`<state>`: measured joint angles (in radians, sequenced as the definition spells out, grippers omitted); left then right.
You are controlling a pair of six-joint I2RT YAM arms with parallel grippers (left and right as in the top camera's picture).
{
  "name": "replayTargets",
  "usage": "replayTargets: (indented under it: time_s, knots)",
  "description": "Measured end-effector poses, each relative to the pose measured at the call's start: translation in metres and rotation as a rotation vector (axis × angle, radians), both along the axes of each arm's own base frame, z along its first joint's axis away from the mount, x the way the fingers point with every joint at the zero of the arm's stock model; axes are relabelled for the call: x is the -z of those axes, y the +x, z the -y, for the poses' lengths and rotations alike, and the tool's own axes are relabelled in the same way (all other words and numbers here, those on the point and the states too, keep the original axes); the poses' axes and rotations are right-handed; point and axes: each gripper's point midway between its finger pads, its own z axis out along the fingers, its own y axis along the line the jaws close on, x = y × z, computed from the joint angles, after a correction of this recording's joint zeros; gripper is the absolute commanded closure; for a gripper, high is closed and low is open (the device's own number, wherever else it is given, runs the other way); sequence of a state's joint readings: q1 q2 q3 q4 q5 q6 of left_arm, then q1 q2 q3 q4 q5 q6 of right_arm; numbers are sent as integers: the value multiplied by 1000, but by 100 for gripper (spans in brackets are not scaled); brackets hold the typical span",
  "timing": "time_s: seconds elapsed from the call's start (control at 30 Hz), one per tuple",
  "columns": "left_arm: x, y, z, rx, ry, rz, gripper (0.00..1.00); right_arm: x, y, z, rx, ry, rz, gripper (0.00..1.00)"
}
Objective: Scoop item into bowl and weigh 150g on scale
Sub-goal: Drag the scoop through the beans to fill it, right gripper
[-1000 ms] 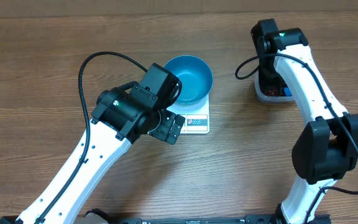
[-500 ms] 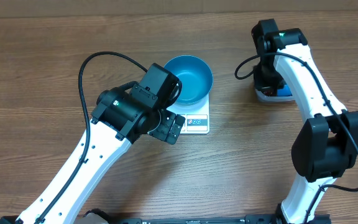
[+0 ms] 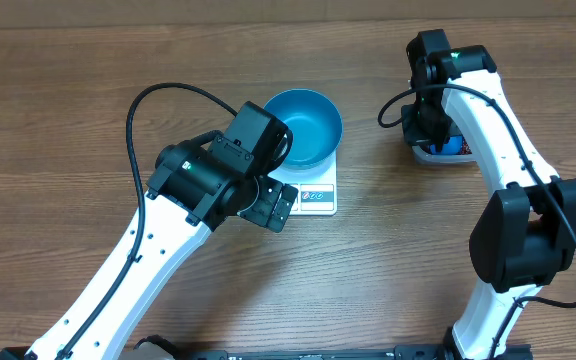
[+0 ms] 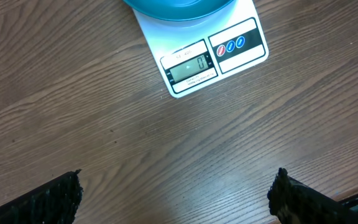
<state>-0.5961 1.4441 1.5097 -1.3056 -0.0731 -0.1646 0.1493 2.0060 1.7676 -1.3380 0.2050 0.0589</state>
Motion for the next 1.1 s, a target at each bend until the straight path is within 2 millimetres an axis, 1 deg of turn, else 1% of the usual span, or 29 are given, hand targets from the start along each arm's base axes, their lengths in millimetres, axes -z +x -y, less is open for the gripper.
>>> replayTargets:
  time_s: [0.17, 0.47, 0.77, 1.1]
  knots:
    - [0, 0, 0, 0, 0, 0, 0, 2, 1, -2, 10, 69, -4, 96]
    - [0, 0, 0, 0, 0, 0, 0, 0, 3, 6, 52, 272, -9, 96]
    - [0, 0, 0, 0, 0, 0, 0, -6, 4, 17, 47, 464, 3, 96]
    - [0, 0, 0, 0, 0, 0, 1, -10, 2, 24, 42, 531, 10, 96]
